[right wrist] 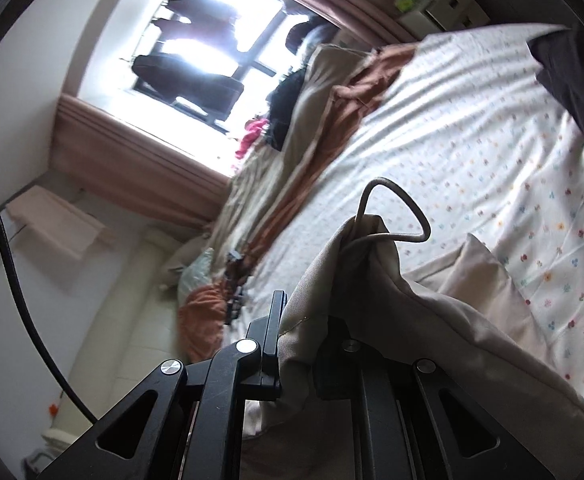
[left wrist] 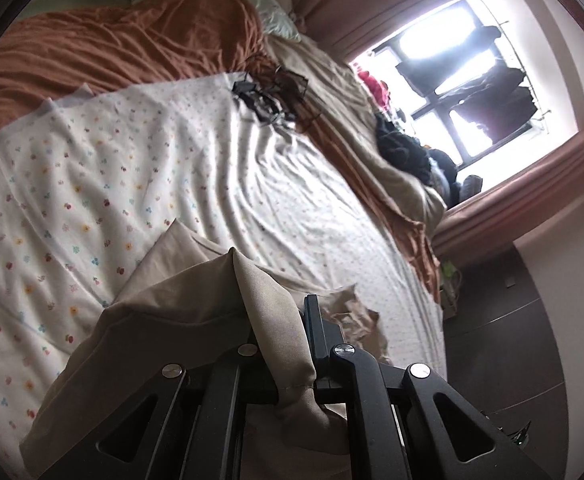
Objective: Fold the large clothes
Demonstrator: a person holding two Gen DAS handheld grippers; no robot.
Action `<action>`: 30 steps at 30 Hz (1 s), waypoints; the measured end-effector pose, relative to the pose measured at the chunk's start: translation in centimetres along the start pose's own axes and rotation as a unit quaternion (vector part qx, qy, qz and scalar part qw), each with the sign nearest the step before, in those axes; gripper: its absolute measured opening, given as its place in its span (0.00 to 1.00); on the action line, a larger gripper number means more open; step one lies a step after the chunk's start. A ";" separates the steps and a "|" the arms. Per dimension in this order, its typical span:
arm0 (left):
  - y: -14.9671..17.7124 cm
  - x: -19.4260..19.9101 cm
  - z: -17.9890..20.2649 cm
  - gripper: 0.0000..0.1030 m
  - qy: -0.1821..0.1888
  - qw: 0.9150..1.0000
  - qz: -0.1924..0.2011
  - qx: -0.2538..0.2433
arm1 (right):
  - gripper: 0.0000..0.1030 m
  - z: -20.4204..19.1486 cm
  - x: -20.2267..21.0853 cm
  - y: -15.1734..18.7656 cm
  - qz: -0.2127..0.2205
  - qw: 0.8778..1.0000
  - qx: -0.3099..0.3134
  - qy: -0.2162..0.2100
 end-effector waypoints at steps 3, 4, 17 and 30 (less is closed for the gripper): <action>0.3 -2.3 -1.0 0.11 -0.017 1.000 -0.014 0.007 | 0.15 1.4 -1.3 0.4 -0.005 1.000 -0.003 0.023; 0.4 -2.8 -1.2 0.14 -0.020 1.000 -0.020 0.009 | 0.18 1.7 -1.6 0.4 -0.006 0.999 -0.004 0.032; 0.5 -0.5 0.1 0.88 -0.012 0.998 0.012 -0.054 | 0.46 0.5 -1.7 2.3 -0.027 0.996 0.036 0.080; 3.1 5.3 -8.7 0.82 -0.105 0.994 0.008 -0.033 | 0.46 -5.9 -6.0 11.8 -0.143 0.973 0.141 0.113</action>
Point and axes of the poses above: each gripper's, at about its wrist camera, not at the fingertips, and x roughly against the way its jaws point, z to its right, y to its underside, the point moved 4 cm from there along -x, roughly the way its jaws point, and after that the axes turned 8 degrees about z, right-handed, at the moved point
